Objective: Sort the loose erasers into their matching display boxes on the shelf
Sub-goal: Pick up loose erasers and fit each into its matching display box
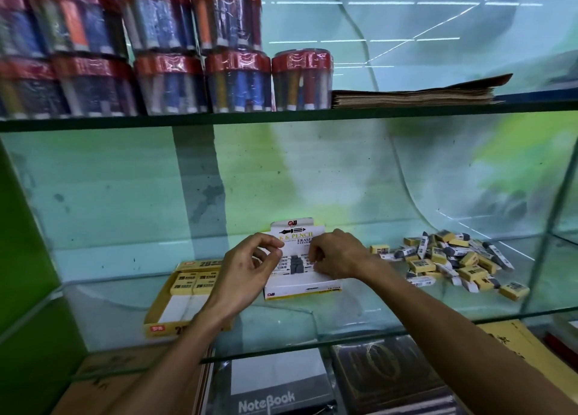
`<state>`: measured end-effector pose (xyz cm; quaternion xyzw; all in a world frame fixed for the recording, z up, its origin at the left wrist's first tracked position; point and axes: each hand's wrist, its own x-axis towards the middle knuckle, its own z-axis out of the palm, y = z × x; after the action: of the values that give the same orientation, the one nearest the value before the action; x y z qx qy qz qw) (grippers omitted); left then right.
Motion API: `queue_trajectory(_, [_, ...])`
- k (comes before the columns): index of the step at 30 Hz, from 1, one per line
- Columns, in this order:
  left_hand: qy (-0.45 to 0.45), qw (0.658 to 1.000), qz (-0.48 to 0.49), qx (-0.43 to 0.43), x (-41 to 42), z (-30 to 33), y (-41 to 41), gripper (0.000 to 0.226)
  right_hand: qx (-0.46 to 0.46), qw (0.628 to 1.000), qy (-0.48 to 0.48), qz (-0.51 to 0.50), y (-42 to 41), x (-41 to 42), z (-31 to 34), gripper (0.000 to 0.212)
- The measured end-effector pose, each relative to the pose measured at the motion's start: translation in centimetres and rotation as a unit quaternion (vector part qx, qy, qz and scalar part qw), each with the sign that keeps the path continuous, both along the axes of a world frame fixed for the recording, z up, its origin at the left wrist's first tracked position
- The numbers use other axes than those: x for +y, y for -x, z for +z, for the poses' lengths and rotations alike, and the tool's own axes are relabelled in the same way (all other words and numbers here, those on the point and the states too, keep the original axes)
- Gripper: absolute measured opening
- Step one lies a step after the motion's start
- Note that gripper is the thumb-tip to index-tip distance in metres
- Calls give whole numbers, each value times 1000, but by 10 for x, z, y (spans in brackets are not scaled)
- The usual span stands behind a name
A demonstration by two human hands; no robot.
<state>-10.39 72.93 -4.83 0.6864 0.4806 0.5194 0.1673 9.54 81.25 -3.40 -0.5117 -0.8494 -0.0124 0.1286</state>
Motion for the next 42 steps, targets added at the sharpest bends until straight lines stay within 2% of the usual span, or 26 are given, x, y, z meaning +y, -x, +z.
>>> queue_trajectory(4, [-2, 1000, -7, 1, 2, 2, -7, 11, 5, 1000, -14, 6, -4, 1, -1, 19])
queue_trajectory(9, [-5, 1000, -22, 6, 6, 7, -25, 12, 116, 993, -19, 29, -34, -4, -2, 11])
queue_trajectory(16, [-8, 996, -83, 11, 19, 5, -73, 16, 185, 979, -59, -59, -116, -16, -7, 8])
queue_trajectory(19, [-1, 994, -107, 31, 26, 2, -92, 15, 159, 978, -83, -102, -142, -13, -16, 9])
queue_trajectory(24, [2, 989, -132, 67, 32, 4, -115, 9, 97, 979, -131, -121, -151, -7, -18, 23])
queue_trajectory(29, [-4, 984, -142, 110, 38, 2, -124, 7, -11, 987, -92, -132, -135, 7, -15, 37])
queue_trajectory(32, [-1, 983, -136, 121, 41, 3, -124, 7, -63, 984, -89, -143, -127, 12, -20, 32])
queue_trajectory(39, [19, 988, -112, 103, 45, 6, -118, 9, -23, 979, -160, -125, -130, 7, -23, 20])
queue_trajectory(42, [34, 991, -105, 78, 48, 8, -117, 7, -6, 981, -158, -110, -132, 4, -24, 20])
